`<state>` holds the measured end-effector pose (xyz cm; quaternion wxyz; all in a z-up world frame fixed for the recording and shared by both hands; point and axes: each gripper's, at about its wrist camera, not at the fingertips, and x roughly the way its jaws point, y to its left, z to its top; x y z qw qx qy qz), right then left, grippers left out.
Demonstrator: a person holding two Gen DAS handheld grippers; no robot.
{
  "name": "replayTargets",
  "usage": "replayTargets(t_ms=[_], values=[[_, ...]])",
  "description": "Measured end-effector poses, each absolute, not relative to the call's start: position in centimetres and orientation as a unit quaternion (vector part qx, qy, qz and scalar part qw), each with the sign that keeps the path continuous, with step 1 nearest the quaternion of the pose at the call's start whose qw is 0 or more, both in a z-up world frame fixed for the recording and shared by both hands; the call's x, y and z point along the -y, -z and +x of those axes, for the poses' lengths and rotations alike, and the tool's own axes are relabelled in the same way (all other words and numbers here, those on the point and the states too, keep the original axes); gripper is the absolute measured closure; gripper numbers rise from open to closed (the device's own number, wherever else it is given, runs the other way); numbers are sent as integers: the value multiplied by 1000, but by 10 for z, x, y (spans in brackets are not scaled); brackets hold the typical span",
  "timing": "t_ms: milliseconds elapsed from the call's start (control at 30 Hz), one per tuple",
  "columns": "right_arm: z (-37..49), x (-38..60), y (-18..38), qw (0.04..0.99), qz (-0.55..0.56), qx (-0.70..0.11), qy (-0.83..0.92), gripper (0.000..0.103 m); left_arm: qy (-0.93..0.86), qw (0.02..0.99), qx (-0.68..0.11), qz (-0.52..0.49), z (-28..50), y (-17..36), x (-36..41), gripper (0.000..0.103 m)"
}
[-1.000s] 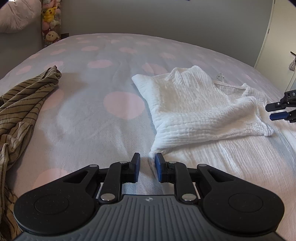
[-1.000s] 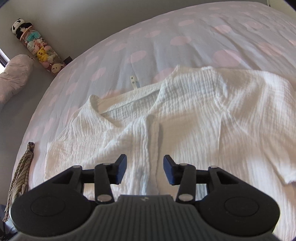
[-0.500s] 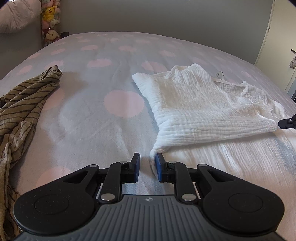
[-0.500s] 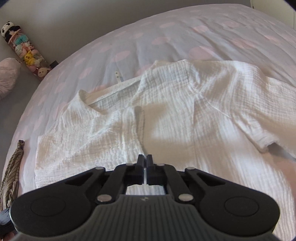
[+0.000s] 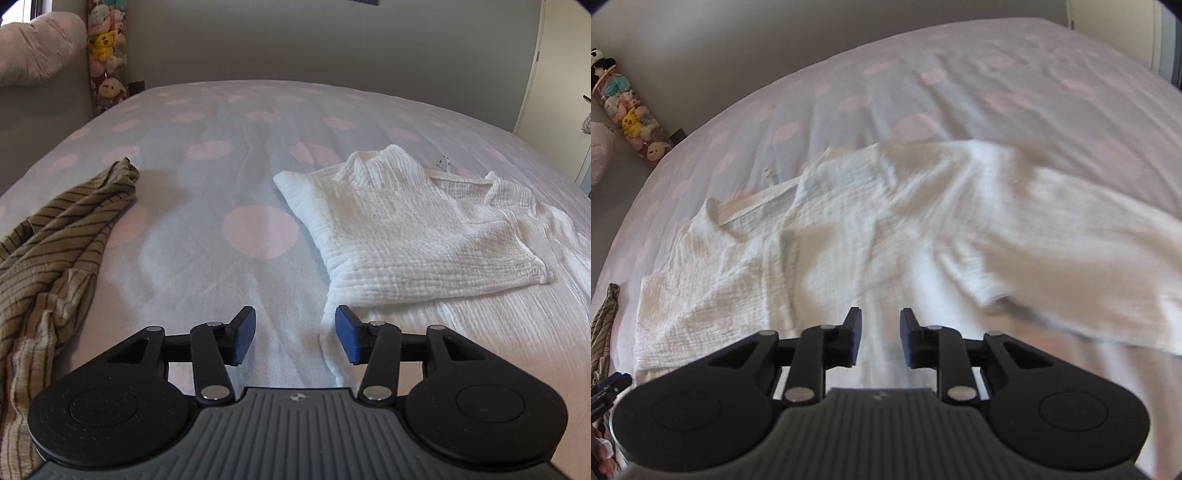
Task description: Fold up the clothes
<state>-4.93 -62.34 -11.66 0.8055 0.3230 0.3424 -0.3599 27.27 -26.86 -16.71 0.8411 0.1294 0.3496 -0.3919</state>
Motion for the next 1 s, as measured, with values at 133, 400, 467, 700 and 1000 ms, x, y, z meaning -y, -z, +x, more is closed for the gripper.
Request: replayTargets(t_ms=[133,400,467,700,1000], values=[[-121,656,80,785,290,-339,429,74,393,848,-331,127,267,154,271,57],[-209,735,50,704,214,-443,512,37,374,857,-313,167,255,148,283,57],[-220,753,57,684,223,-461,519,35,372,857,-313,173,254,150,285,57],[-219,788,103,639,234,-525,512,28,371,851,-320,191,257,159,292,57],[-220,810,133,609,272,-542,511,80,371,841,-334,209,261,175,300,57]])
